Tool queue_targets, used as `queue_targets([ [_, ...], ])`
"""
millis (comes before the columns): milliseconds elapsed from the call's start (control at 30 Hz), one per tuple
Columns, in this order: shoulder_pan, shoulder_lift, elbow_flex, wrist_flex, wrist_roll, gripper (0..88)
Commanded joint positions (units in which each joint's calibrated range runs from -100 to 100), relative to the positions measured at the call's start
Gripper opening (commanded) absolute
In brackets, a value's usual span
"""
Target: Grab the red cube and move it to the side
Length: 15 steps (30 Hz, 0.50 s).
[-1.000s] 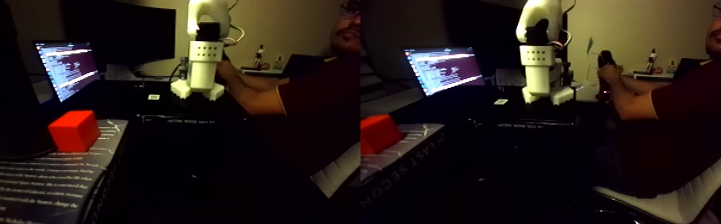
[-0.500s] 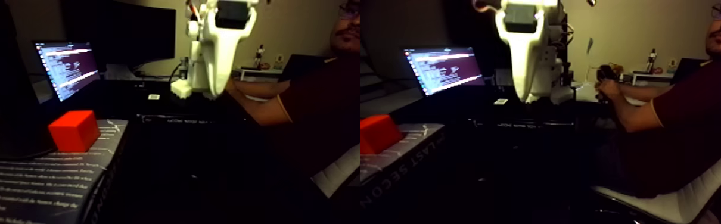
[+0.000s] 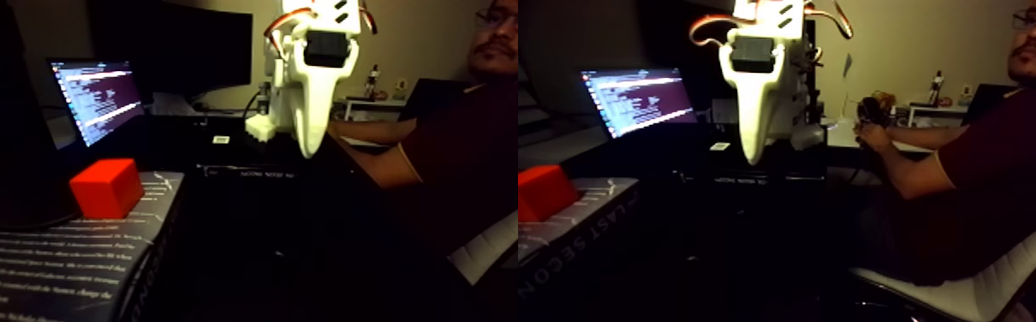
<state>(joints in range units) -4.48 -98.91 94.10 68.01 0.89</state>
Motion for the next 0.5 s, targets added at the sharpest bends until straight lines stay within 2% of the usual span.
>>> queue_targets([
  [0,-0.4,-0.5,-0.2,0.6,0.2,0.6],
  [467,-0.1,-0.5,-0.2,0.6,0.2,0.6],
])
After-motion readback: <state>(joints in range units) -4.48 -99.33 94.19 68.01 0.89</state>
